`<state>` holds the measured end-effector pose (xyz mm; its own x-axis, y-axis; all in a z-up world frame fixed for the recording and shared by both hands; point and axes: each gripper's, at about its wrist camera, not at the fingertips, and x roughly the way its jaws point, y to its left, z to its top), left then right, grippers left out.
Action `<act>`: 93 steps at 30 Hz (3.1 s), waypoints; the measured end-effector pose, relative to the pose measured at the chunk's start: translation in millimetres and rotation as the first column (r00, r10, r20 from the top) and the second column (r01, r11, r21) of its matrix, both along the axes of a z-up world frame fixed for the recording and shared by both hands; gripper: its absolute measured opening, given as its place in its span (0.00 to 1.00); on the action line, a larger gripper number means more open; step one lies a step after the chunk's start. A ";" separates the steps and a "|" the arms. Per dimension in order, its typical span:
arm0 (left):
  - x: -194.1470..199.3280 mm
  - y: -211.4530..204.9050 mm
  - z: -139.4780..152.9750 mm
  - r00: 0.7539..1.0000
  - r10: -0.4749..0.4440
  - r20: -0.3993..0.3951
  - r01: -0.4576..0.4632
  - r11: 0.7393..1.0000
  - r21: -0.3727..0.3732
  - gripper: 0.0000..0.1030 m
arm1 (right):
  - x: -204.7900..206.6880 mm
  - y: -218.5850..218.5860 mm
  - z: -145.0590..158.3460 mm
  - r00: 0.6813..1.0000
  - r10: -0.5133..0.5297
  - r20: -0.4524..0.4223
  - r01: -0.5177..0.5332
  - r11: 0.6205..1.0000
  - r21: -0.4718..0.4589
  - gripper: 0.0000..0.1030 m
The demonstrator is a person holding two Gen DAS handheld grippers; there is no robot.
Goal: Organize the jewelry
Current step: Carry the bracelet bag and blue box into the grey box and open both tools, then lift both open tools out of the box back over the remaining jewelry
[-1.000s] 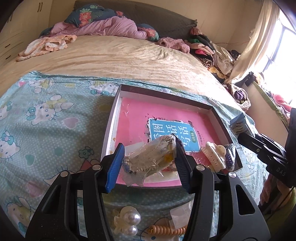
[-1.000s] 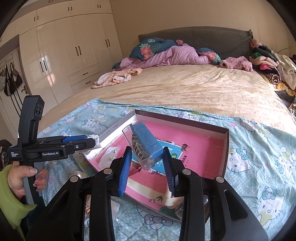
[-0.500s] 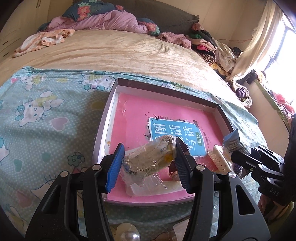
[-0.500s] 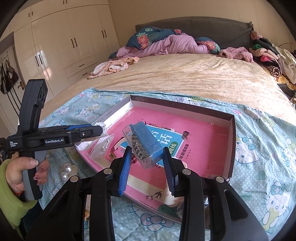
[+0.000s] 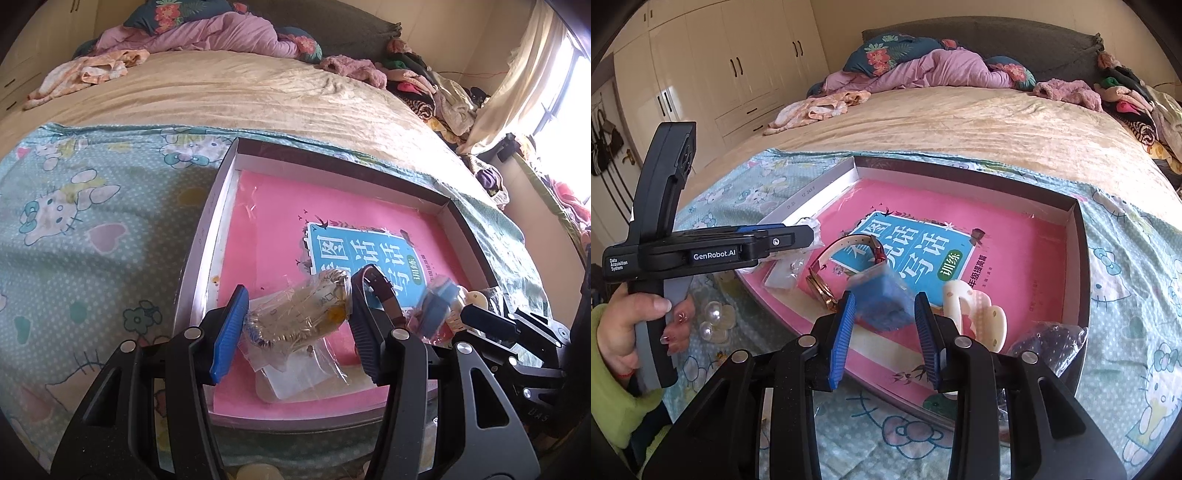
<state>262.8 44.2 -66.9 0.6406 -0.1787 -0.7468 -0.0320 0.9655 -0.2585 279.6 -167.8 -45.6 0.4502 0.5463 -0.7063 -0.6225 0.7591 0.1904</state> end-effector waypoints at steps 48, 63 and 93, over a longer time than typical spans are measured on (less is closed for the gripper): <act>-55.1 17.9 57.3 0.988 0.101 0.120 -0.102 0.995 0.007 0.91 | -37.3 -37.7 51.0 0.990 -0.109 0.087 0.102 0.991 0.083 0.89; -93.7 22.5 90.0 0.974 0.125 0.189 -0.129 0.992 0.008 0.91 | -62.8 -48.7 79.3 0.984 -0.107 0.143 0.091 0.990 0.109 0.89; -147.7 -16.6 87.5 0.981 0.037 0.189 -0.065 0.987 0.145 0.91 | -112.3 -70.6 78.9 0.985 -0.096 0.145 0.085 0.993 0.080 0.89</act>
<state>115.2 27.6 20.7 0.7753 -0.0378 -0.6305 -0.0471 0.9920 -0.1175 167.3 -238.5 33.3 0.5966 0.5466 -0.5876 -0.5776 0.8008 0.1585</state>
